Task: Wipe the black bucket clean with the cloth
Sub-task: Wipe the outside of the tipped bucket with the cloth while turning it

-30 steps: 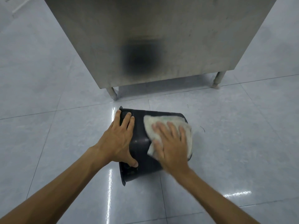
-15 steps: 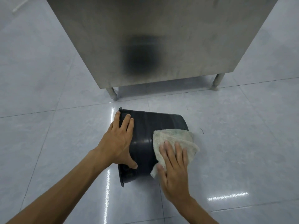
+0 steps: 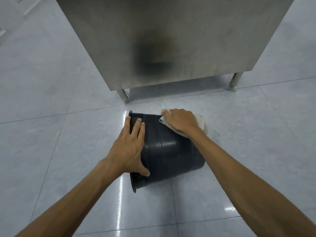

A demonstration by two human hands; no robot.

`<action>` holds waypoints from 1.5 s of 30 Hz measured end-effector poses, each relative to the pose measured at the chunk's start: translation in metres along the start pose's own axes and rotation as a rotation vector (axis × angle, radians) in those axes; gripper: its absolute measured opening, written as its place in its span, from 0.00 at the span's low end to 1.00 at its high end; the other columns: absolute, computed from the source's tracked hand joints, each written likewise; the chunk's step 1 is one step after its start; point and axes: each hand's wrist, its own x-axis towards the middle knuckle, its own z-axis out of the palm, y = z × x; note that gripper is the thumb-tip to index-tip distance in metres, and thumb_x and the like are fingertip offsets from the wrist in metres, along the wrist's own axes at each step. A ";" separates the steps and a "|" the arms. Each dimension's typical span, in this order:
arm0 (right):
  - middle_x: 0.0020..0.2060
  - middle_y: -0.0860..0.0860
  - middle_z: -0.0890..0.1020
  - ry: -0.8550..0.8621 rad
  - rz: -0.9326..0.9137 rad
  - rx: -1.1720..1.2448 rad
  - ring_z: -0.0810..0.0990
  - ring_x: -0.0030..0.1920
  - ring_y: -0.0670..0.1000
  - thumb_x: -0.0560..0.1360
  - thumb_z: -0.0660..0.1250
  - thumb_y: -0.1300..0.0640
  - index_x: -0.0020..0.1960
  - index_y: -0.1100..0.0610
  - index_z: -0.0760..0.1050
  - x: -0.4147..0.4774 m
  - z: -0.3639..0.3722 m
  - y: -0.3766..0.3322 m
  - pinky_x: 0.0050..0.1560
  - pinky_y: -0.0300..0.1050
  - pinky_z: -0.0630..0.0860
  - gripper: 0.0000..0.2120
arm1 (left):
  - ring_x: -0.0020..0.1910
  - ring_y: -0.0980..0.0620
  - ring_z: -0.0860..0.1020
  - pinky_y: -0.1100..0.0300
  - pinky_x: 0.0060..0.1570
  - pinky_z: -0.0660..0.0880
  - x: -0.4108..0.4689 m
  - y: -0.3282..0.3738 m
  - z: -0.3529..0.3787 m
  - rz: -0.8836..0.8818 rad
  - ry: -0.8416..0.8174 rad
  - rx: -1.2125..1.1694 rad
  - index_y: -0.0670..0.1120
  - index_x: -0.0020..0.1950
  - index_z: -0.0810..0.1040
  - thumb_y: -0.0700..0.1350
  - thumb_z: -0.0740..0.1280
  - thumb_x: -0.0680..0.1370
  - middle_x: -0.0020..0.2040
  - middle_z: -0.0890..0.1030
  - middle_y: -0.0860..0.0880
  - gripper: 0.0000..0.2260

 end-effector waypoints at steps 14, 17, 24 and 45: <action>0.73 0.47 0.76 0.400 -0.226 -0.011 0.71 0.75 0.55 0.86 0.45 0.39 0.76 0.50 0.72 -0.091 0.046 -0.007 0.76 0.60 0.61 0.29 | 0.75 0.37 0.32 0.46 0.70 0.64 0.004 -0.003 -0.006 0.022 0.030 -0.031 0.41 0.79 0.39 0.77 0.71 0.54 0.80 0.44 0.42 0.70; 0.68 0.48 0.81 0.307 -0.069 0.010 0.76 0.70 0.54 0.85 0.49 0.39 0.72 0.52 0.76 -0.052 0.022 -0.005 0.72 0.59 0.64 0.28 | 0.75 0.38 0.31 0.44 0.71 0.64 0.004 -0.001 -0.004 0.005 0.014 -0.048 0.44 0.78 0.37 0.77 0.71 0.55 0.80 0.41 0.45 0.69; 0.79 0.49 0.68 0.249 -0.181 -0.047 0.62 0.80 0.56 0.83 0.39 0.34 0.80 0.51 0.64 -0.086 0.036 -0.007 0.80 0.61 0.53 0.35 | 0.76 0.37 0.32 0.45 0.73 0.55 0.008 -0.004 0.001 -0.001 0.054 -0.032 0.42 0.79 0.40 0.79 0.69 0.53 0.81 0.45 0.42 0.71; 0.79 0.48 0.68 0.293 -0.268 -0.103 0.64 0.80 0.59 0.85 0.44 0.39 0.80 0.47 0.65 -0.089 0.039 0.007 0.77 0.69 0.55 0.28 | 0.77 0.34 0.37 0.38 0.75 0.51 0.030 -0.015 -0.023 0.019 -0.065 0.037 0.41 0.79 0.39 0.79 0.69 0.53 0.80 0.44 0.42 0.71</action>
